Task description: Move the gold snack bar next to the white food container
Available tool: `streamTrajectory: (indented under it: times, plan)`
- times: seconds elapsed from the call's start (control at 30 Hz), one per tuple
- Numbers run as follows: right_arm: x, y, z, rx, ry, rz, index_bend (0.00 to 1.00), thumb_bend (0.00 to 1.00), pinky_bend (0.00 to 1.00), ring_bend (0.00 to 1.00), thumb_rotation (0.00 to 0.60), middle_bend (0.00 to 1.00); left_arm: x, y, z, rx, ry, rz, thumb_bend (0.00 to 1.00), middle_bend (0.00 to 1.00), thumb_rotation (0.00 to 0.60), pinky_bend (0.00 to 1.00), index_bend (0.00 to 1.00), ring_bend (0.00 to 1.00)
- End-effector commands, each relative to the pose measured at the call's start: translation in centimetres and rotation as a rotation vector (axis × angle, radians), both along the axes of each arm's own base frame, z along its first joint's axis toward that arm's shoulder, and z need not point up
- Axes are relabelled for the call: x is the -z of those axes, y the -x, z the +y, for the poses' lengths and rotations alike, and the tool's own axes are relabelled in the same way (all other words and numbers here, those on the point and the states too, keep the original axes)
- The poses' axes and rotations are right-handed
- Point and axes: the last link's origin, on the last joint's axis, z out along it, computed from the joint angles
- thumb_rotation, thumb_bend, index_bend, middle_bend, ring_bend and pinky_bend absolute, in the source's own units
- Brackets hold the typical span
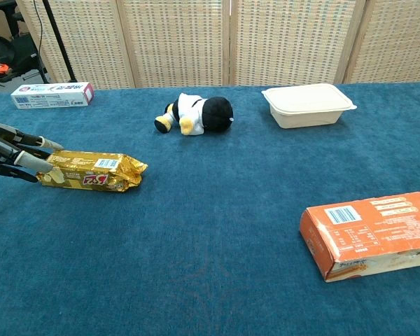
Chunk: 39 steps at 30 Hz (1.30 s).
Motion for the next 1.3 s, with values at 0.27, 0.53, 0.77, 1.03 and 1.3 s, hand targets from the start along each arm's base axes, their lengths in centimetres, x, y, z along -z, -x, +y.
streamTrajectory:
  times: [0.27, 0.53, 0.77, 1.03, 1.3]
  plan:
    - [-0.1, 0.0, 0.0, -0.001, 0.001, -0.003, 0.02, 0.23, 0.06, 0.0, 0.6, 0.0, 0.7, -0.6, -1.0, 0.003, 0.043, 0.0, 0.3, 0.0, 0.6, 0.0, 0.0, 0.0]
    - [0.0, -0.1, 0.0, -0.004, 0.0, -0.003, 0.02, 0.23, 0.06, 0.0, 0.6, 0.0, 0.7, -1.0, -1.3, -0.004, 0.038, -0.008, 0.3, 0.0, 0.6, 0.0, 0.0, 0.0]
    - [0.0, -0.2, 0.1, -0.007, 0.0, -0.005, 0.02, 0.23, 0.06, 0.0, 0.6, 0.0, 1.0, -2.0, -1.7, 0.009, 0.051, -0.022, 0.3, 0.0, 0.6, 0.0, 0.0, 0.0]
    - [-0.2, -0.2, 0.0, -0.009, 0.006, -0.011, 0.02, 0.23, 0.06, 0.0, 0.6, 0.0, 1.5, -3.2, -2.2, 0.024, 0.072, -0.04, 0.3, 0.0, 0.6, 0.0, 0.0, 0.0]
    - [-0.4, -0.2, 0.1, -0.009, 0.009, -0.016, 0.02, 0.23, 0.06, 0.0, 0.6, 0.0, 1.7, -4.1, -3.2, 0.02, 0.093, -0.059, 0.3, 0.0, 0.6, 0.01, 0.0, 0.0]
